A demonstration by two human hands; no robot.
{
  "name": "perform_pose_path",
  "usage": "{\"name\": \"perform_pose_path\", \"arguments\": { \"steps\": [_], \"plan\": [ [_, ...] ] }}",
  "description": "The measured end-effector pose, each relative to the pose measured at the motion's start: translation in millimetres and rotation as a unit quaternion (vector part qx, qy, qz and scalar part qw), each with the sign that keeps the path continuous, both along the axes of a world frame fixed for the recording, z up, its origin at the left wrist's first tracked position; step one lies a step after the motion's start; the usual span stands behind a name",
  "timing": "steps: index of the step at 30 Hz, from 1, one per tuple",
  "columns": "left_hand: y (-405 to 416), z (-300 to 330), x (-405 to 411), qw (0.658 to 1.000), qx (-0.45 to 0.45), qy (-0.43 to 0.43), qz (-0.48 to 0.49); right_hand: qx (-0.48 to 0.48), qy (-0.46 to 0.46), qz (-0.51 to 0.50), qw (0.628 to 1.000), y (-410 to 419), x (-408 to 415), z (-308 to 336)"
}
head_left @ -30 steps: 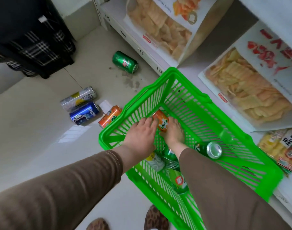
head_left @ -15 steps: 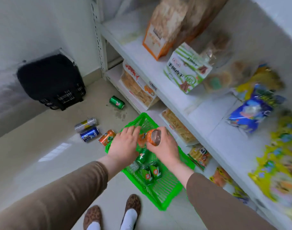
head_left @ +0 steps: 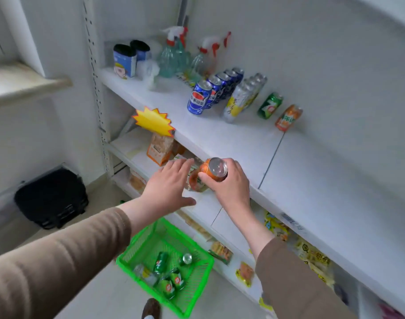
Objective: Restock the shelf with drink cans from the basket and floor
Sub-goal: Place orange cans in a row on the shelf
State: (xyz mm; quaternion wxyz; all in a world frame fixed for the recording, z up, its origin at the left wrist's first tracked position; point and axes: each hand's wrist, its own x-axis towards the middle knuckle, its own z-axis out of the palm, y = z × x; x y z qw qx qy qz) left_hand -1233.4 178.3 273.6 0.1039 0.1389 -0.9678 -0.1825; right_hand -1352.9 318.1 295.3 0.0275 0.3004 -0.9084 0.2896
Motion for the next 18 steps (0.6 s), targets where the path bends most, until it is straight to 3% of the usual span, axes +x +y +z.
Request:
{"name": "perform_pose_path", "arguments": {
  "steps": [6, 11, 18],
  "plan": [
    [10.9, 45.3, -69.3, 0.999, -0.006, 0.015, -0.032, 0.031, -0.014, -0.09, 0.995, 13.6, -70.9, 57.6],
    [18.7, 53.4, -133.8, 0.999, -0.01, -0.013, -0.038, 0.054, -0.079, -0.16, 0.982, 24.2, -135.3, 55.3],
    [32.1, 47.3, -195.9, 0.998, 0.005, -0.048, -0.04, 0.044, -0.072, -0.189, 0.978, 29.0, -193.7, 45.7]
  ]
}}
